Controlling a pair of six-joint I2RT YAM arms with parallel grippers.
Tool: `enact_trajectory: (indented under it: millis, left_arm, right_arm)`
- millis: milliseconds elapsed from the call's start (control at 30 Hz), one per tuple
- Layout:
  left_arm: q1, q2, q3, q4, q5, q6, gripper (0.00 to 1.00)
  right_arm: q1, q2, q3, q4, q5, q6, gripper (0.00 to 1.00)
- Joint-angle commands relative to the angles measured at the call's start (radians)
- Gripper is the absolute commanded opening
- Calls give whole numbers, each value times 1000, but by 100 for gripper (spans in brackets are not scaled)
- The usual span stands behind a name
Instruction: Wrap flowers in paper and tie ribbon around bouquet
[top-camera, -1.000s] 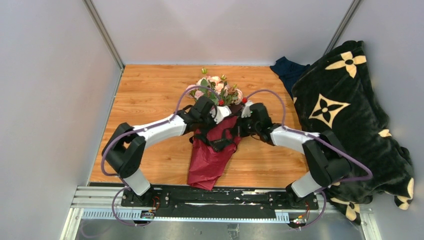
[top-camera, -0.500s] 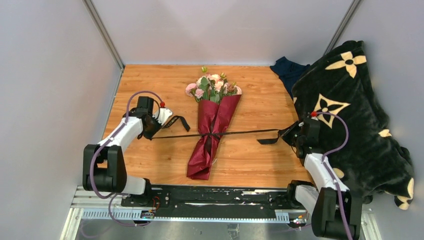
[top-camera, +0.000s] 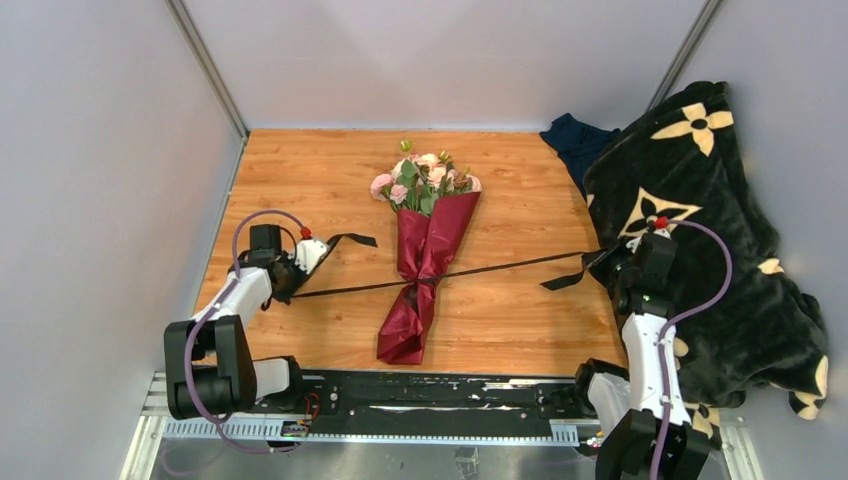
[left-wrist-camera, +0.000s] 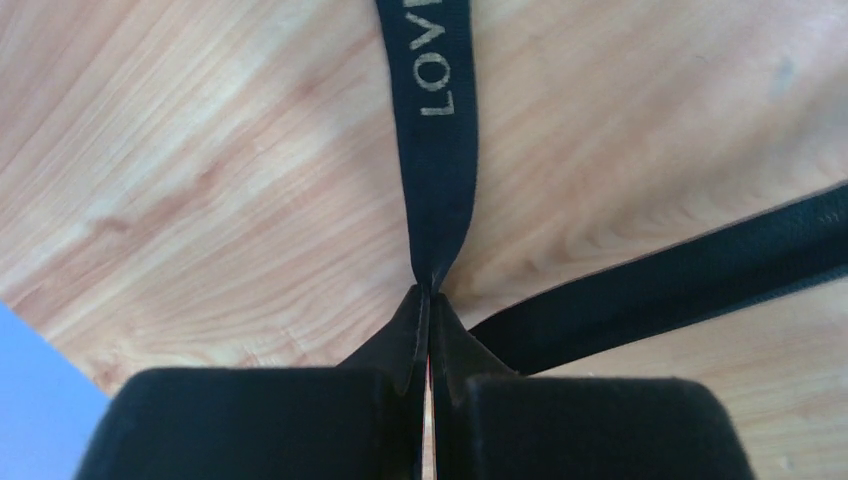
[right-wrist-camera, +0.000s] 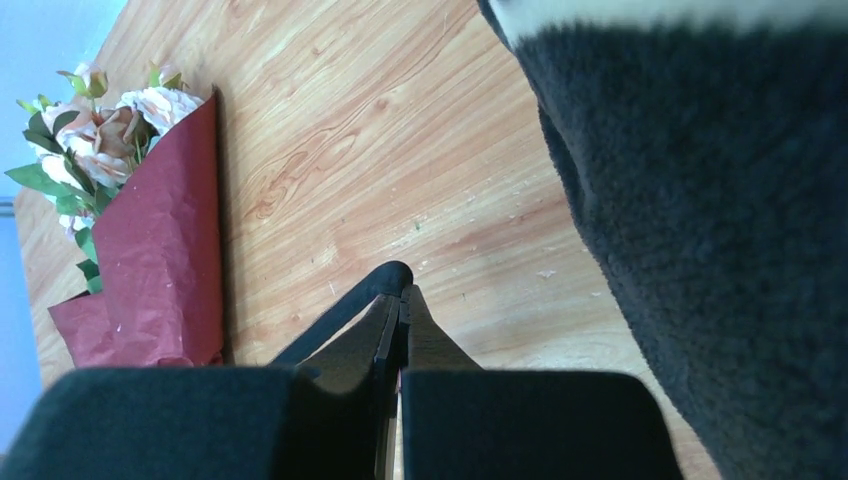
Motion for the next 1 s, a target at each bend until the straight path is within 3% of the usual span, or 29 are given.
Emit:
enact_trajectory:
  millis: [0,33,67,133,200,367,500,600,700,800,967]
  left_arm:
    - [12,-64,21,-244,141,147,0]
    - [-14,-84,55,-329,209,169,0]
    - [-55,-96,87,-412,254,186,10]
    - [-182,-114,154,-502,276,197,42]
    - [-308,-115,226,-556,272,216,54]
    - [-560,-56,371,-561,303,248,62]
    - [-575,37,666,-562,585,112,70]
    - [-584,123,917,-545,815,-15,86]
    - [-639,193,1071,-468,814,-119,91]
    - [-694,259,1175,-456,814,-131,91]
    - [-740,355,1243,-456,872,-137,92]
  right_arm:
    - [-6,5,103,9,-47,-86,0]
    - [70,5,137,-12,-32,-137,0]
    - [151,7,174,-34,-6,-188,0]
    - [299,12,228,-29,-31,-266,0]
    - [424,29,299,-30,-71,-322,0]
    - [641,113,530,-65,-175,-451,0]
    - [695,197,689,-33,-403,-414,0]
    - [711,247,755,27,-523,-378,0]
    - [752,292,778,42,-546,-396,0]
    - [765,310,756,77,-542,-395,0]
    - [765,319,745,116,-553,-403,0]
